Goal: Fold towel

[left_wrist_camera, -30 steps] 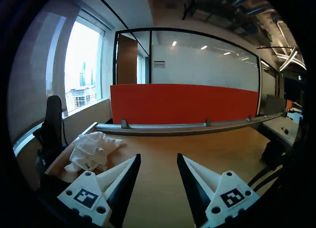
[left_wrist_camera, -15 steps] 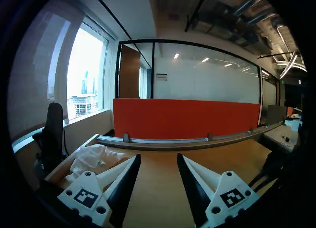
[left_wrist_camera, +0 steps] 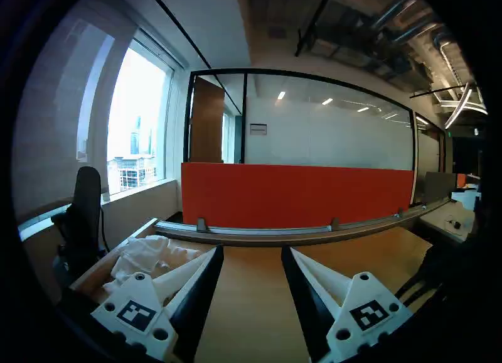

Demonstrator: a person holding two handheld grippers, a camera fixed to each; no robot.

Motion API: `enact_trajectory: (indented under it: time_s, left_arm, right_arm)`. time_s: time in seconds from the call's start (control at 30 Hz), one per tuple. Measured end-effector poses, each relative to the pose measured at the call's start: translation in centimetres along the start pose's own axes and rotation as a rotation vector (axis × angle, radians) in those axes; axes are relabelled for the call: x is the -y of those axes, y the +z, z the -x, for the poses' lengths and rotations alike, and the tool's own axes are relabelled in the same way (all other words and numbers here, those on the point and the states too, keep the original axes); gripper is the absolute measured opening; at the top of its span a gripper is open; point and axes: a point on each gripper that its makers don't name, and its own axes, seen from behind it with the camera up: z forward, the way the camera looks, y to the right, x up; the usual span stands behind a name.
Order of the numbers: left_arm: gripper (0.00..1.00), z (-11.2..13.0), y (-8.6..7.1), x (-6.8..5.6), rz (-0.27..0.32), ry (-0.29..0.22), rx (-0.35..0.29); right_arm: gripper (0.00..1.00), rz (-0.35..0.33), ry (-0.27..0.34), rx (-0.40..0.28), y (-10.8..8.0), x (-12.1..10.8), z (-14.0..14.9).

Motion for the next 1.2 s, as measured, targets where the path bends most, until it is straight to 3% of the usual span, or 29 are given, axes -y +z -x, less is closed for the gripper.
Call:
enact_trajectory:
  time_s: [0.27,0.57,0.97,1.2]
  left_arm:
    - [0.67,-0.6,0.0,-0.7,0.002,0.014,-0.026]
    - [0.67,0.3,-0.3,-1.4,0.003,0.046,-0.027]
    - [0.67,3.0,-0.5,-1.4,-0.002,0.107,-0.044]
    - [0.67,6.2,-0.5,-1.6,-0.003,0.100,-0.039]
  right_arm:
    - [1.00,-0.017,0.024,-0.014,-0.2,1.2,-1.4]
    - [1.00,-0.021,0.015,0.004,-0.3,2.4,-1.2]
    - [1.00,-0.026,0.036,-0.001,-0.2,3.7,-1.8]
    - [1.00,-0.018,0.040,-0.009,-0.5,4.0,-1.3]
